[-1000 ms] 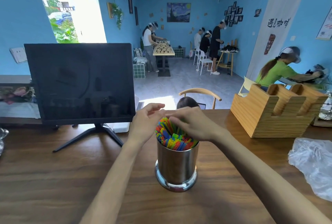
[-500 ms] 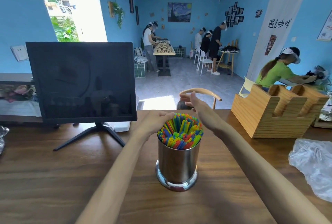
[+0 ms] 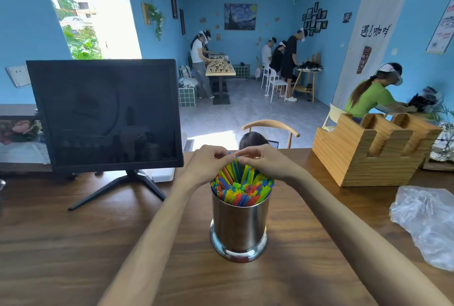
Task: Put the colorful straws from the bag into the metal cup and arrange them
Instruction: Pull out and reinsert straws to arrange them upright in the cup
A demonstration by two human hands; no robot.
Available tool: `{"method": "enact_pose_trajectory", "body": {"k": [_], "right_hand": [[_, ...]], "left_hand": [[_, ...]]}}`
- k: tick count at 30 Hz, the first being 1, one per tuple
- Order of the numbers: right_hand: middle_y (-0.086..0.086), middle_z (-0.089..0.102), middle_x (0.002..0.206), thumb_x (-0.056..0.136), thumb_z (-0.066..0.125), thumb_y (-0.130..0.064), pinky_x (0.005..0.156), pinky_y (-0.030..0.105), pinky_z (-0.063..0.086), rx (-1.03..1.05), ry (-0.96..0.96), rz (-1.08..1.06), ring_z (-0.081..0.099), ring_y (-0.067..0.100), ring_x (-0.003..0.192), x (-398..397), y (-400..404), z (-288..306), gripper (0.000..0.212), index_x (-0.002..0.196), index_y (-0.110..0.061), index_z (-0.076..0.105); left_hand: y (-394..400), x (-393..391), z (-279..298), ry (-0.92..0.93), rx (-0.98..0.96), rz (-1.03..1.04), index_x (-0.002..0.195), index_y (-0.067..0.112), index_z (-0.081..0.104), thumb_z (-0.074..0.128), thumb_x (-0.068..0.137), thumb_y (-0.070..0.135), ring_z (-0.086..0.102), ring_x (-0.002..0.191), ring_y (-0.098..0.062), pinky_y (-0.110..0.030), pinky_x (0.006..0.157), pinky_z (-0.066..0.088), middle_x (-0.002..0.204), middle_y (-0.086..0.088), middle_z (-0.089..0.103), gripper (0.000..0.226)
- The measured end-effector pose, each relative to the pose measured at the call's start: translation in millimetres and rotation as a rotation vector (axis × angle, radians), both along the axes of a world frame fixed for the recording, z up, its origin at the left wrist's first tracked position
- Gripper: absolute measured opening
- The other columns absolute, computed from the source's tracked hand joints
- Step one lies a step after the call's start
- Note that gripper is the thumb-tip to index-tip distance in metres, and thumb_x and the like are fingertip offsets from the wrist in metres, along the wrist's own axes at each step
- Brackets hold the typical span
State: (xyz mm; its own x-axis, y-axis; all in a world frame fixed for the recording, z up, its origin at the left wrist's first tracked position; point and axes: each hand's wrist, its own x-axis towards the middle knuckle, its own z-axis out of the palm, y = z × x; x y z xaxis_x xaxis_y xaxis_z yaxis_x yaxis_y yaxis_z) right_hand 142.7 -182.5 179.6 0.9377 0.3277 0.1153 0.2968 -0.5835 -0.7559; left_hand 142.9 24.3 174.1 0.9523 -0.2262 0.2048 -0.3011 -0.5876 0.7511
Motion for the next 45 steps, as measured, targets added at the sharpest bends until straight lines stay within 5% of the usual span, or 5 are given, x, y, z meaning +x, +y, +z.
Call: {"method": "enact_pose_trajectory", "body": {"k": [5,14,21,34,45], "right_hand": [[-0.012,0.077,0.089,0.089,0.079,-0.028,0.069,0.012,0.053,-0.022,-0.092,-0.037,0.070,-0.003,0.082,5,-2,5,0.019,0.105,-0.019,0.082],[-0.010,0.077,0.074,0.074,0.090,-0.038,0.057,0.012,0.049,0.078,-0.208,-0.075,0.071,0.002,0.072,3,-2,26,0.010,0.071,-0.035,0.080],[-0.001,0.080,0.091,0.086,0.083,-0.022,0.074,0.019,0.059,0.104,-0.300,0.041,0.075,0.008,0.087,-6,-3,54,0.008,0.093,-0.018,0.083],[-0.004,0.077,0.084,0.089,0.078,-0.010,0.070,0.021,0.059,0.418,-0.576,-0.022,0.076,0.010,0.074,-26,-1,112,0.014,0.103,-0.011,0.077],[-0.006,0.079,0.078,0.091,0.076,-0.012,0.069,0.023,0.059,0.860,-0.590,-0.307,0.075,0.012,0.074,-25,-22,100,0.010,0.090,-0.022,0.079]], "left_hand": [[3,-2,-1,0.033,-0.094,0.009,0.090,0.039,0.074,0.073,0.094,0.036,0.071,0.083,-0.003,-0.014,0.064,0.054,0.088,0.013,0.075,0.005],[8,-4,-1,0.003,-0.122,-0.050,0.107,0.037,0.073,0.074,0.093,0.034,0.067,0.098,-0.007,-0.032,0.084,0.061,0.103,0.010,0.071,0.014],[0,-16,16,-0.015,-0.163,-0.138,0.120,0.039,0.068,0.062,0.098,0.038,0.056,0.103,0.020,-0.015,0.086,0.046,0.119,0.023,0.062,0.024],[-13,-22,12,0.047,-0.245,-0.290,0.113,0.033,0.066,0.055,0.105,0.035,0.068,0.108,-0.003,-0.022,0.092,0.052,0.109,0.013,0.076,0.014],[1,-26,29,0.108,-0.751,-0.220,0.102,0.020,0.076,0.070,0.084,0.038,0.057,0.060,-0.007,-0.019,0.058,0.049,0.070,0.002,0.070,0.026]]}}
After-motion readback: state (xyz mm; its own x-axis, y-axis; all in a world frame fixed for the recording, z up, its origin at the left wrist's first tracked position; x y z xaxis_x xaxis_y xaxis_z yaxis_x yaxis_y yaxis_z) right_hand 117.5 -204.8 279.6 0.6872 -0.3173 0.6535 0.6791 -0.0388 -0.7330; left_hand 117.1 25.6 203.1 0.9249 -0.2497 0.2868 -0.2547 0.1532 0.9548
